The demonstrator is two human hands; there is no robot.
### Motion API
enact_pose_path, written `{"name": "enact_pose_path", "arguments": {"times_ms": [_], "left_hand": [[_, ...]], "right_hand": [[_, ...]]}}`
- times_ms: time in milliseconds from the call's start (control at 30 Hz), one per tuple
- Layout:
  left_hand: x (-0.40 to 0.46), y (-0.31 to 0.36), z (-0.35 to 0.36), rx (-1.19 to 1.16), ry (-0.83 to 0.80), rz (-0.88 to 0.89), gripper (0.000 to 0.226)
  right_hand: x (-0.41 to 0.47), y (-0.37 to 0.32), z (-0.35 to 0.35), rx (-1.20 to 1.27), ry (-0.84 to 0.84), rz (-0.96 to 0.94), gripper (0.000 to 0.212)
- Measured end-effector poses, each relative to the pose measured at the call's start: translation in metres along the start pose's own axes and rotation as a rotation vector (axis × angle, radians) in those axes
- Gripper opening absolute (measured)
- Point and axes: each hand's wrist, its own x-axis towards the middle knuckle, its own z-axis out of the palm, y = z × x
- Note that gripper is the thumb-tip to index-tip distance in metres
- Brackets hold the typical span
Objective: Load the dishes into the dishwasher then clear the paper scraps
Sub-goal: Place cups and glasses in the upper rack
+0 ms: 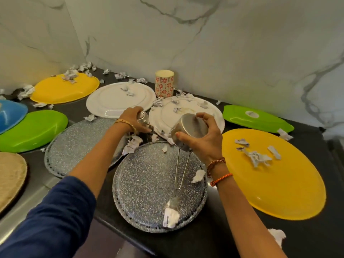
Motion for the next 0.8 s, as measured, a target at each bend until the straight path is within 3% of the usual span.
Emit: {"name": "enact_pose_path", "arguments": {"times_ms": [100, 167, 267, 333, 467, 600, 800], "left_hand": [[0.001, 0.002, -0.01, 0.105, 0.002, 0.092, 0.075], [-0.001, 0.017, -0.019, 0.133, 0.096, 0.206, 0.077], [-0.014, 0.058, -0.027, -0.083, 0.229, 0.489, 0.082], [-0.026, 0.088, -0.027, -0.217, 0.212, 0.688, 0.085], [-0.048, 0.141, 0.003, -0.421, 0.12, 0.951, 0.076], [-0.087, 0.196, 0.041, -0.602, -0.146, 1.105, 0.077], [-0.178, 0.25, 0.081, -0.644, -0.38, 1.321, 0.078]], "right_hand": [[0.003, -0.002, 0.0, -0.01, 0.046, -0.061, 0.079], [0.004, -0.006, -0.004, -0.02, 0.104, -0.121, 0.073], [0.002, -0.01, -0.017, -0.138, 0.237, -0.231, 0.071], [-0.004, -0.015, -0.032, -0.133, 0.33, -0.234, 0.072], [-0.042, -0.038, -0.078, -0.05, 0.485, -0.193, 0.073], [-0.102, -0.066, -0.136, -0.076, 0.649, -0.147, 0.064], [-0.208, -0.09, -0.194, -0.098, 1.05, -0.168, 0.048]]}}
